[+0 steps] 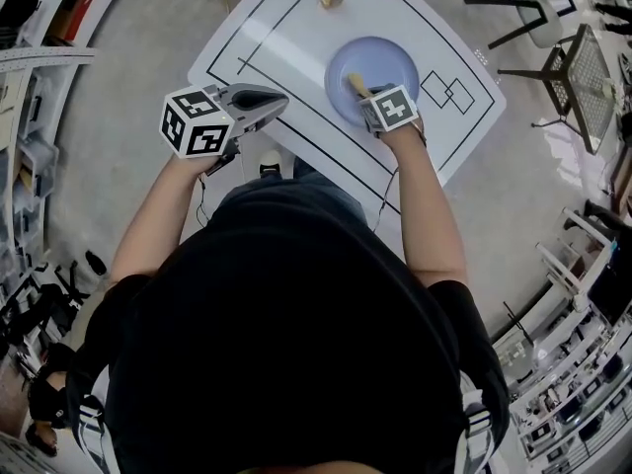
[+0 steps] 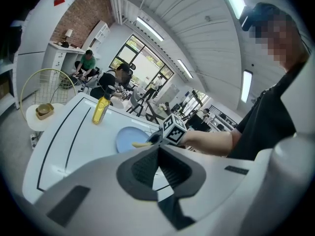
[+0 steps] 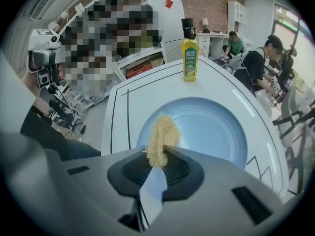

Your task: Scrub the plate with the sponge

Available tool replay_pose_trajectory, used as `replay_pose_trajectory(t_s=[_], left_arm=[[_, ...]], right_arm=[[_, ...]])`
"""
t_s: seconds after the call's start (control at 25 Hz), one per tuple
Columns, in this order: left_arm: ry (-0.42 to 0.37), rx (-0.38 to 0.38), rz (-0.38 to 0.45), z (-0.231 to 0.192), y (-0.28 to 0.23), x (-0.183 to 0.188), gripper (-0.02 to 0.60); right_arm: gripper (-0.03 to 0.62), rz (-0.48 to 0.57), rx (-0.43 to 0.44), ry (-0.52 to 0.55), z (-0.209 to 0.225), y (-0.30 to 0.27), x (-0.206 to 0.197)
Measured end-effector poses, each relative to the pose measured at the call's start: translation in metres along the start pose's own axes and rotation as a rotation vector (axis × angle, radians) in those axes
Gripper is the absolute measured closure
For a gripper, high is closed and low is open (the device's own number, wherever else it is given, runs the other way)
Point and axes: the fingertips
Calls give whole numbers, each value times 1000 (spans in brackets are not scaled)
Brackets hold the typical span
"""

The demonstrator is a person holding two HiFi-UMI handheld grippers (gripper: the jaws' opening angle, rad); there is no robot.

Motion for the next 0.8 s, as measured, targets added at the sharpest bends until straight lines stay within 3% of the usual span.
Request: replay_pose_trajectory(t_s=[0.36,0.8], left_arm=[[-70,-21,6,12,15,7,577],[-175,-53,46,31,35,32,575]], right_arm=[[546,116,-79,21,-13,41,12],[546,372,-232,44,-44,123,39]])
Point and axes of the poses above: the fingertips, and each gripper's own axes: y backward along the fingers, z to its right, x out of its top, and after that the axes turned 11 degrees about x, right-handed
